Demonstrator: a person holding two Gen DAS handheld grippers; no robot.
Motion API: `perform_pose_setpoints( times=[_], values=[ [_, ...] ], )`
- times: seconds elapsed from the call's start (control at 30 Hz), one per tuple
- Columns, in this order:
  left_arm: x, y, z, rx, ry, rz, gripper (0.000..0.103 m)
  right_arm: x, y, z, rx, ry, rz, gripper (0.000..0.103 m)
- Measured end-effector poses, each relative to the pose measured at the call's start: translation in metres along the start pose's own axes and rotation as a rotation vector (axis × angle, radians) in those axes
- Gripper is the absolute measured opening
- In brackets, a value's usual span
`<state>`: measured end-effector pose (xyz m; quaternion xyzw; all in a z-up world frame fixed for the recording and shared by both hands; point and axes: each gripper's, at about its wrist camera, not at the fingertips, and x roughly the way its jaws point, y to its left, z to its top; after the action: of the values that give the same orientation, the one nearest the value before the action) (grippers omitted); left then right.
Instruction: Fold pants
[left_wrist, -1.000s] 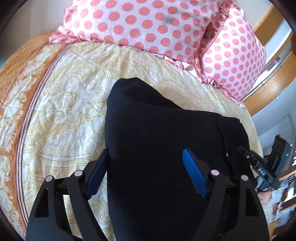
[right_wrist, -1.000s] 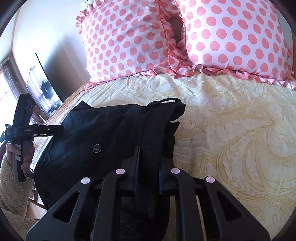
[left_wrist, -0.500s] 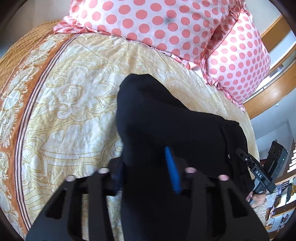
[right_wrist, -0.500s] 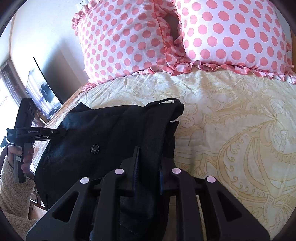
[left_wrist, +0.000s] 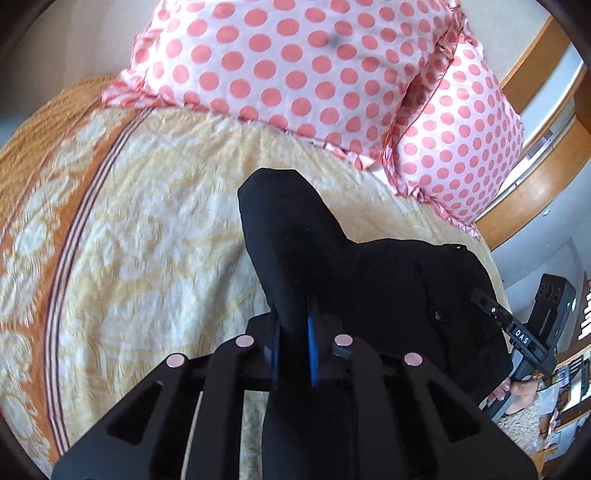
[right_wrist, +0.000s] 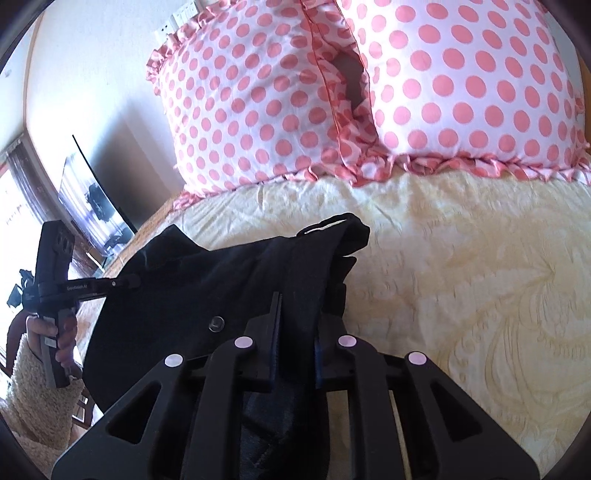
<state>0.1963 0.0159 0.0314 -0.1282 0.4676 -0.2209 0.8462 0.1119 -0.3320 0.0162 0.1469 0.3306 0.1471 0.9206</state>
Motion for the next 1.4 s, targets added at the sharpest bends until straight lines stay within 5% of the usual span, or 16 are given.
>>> perform_pose_setpoints(
  times=[0.4,0.57,0.67,0.83,0.9,0.97,1.07,1.13,1.27,1.4],
  values=[
    [0.037,-0.010,0.095,0.034,-0.087,0.076,0.011,0.060,-0.025,0.077,0.034,-0.034,-0.080,0.013],
    [0.086,0.014,0.108,-0.032,0.001,0.129,0.011,0.106,-0.053,0.079,0.100,0.099,-0.166,0.013],
    [0.098,0.018,0.103,-0.011,-0.003,0.166,0.016,0.108,-0.048,0.077,0.070,0.103,-0.196,0.015],
    [0.091,0.001,0.103,0.070,-0.049,0.279,0.039,0.109,-0.027,0.076,-0.016,0.120,-0.325,0.032],
    [0.070,-0.006,0.100,0.101,-0.109,0.329,0.055,0.098,-0.025,0.075,-0.010,0.108,-0.355,0.044],
    [0.041,-0.013,0.091,0.133,-0.189,0.363,0.068,0.082,-0.026,0.075,-0.003,0.067,-0.401,0.045],
    [0.006,-0.023,0.071,0.156,-0.228,0.303,0.076,0.045,-0.019,0.070,0.015,-0.030,-0.434,0.045],
    [-0.009,-0.032,0.052,0.142,-0.221,0.230,0.081,0.028,-0.002,0.062,-0.007,-0.057,-0.377,0.045],
    [-0.011,-0.052,0.018,0.141,-0.170,0.124,0.081,0.024,0.044,0.037,-0.133,-0.016,-0.319,0.045],
    [0.006,-0.068,-0.007,0.183,-0.109,0.115,0.081,0.039,0.069,0.018,-0.220,0.042,-0.340,0.045]
  ],
)
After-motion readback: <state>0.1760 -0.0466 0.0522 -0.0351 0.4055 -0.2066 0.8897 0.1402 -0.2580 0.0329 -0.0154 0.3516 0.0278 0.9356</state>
